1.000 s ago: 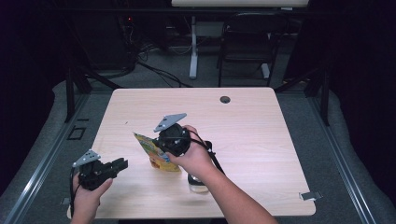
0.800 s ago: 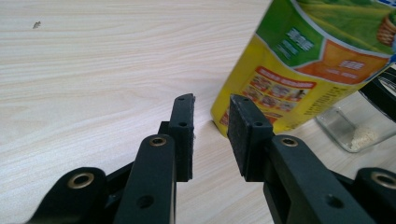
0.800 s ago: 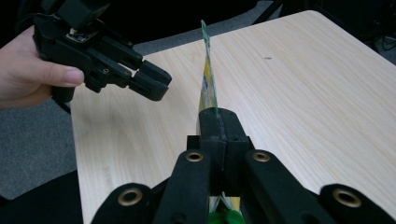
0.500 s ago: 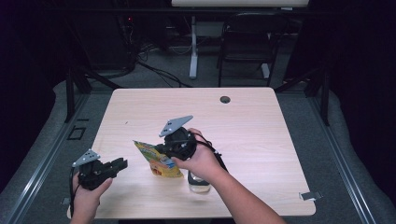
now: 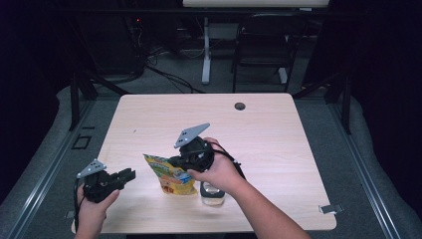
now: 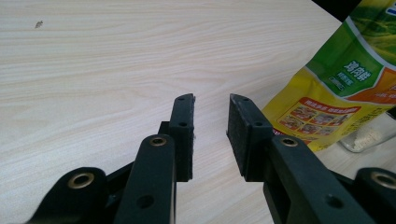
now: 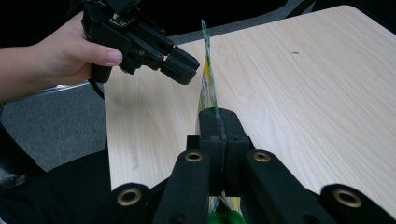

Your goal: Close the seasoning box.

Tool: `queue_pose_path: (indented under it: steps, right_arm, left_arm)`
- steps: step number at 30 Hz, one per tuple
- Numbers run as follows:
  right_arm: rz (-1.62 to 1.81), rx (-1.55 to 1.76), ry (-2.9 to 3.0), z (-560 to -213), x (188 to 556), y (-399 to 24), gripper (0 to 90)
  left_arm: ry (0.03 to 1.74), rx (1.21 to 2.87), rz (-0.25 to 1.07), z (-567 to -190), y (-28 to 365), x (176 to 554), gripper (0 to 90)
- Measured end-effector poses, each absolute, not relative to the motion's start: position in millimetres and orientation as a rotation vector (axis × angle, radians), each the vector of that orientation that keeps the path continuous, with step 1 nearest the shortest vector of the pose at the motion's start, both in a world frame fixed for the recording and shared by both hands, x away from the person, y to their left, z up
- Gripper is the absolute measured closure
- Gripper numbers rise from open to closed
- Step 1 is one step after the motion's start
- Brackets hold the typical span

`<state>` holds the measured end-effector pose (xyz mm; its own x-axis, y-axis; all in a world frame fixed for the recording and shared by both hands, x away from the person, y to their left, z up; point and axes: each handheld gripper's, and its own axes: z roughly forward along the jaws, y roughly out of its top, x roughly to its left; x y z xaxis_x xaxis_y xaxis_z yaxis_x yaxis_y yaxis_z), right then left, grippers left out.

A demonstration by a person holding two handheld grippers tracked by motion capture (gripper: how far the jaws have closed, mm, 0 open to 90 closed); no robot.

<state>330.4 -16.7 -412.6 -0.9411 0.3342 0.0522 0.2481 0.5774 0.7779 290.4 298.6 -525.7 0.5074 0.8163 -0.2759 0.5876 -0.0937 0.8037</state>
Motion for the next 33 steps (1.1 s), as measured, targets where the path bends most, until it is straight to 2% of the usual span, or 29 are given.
queue_pose_path:
  steps: [9, 13, 33]
  right_arm:
    - [1.312, 0.513, 2.669, -409, 328, -9, 81.4]
    - [1.288, 0.506, 2.669, -406, 328, -1, 80.2]
    - [1.161, 0.483, 2.722, -409, 334, 36, 80.5]
  left_arm:
    - [1.183, 1.783, 0.302, -525, 300, 290, 71.9]
    - [1.186, 1.781, 0.299, -525, 301, 290, 71.9]
    - [1.181, 1.776, 0.304, -525, 302, 291, 71.8]
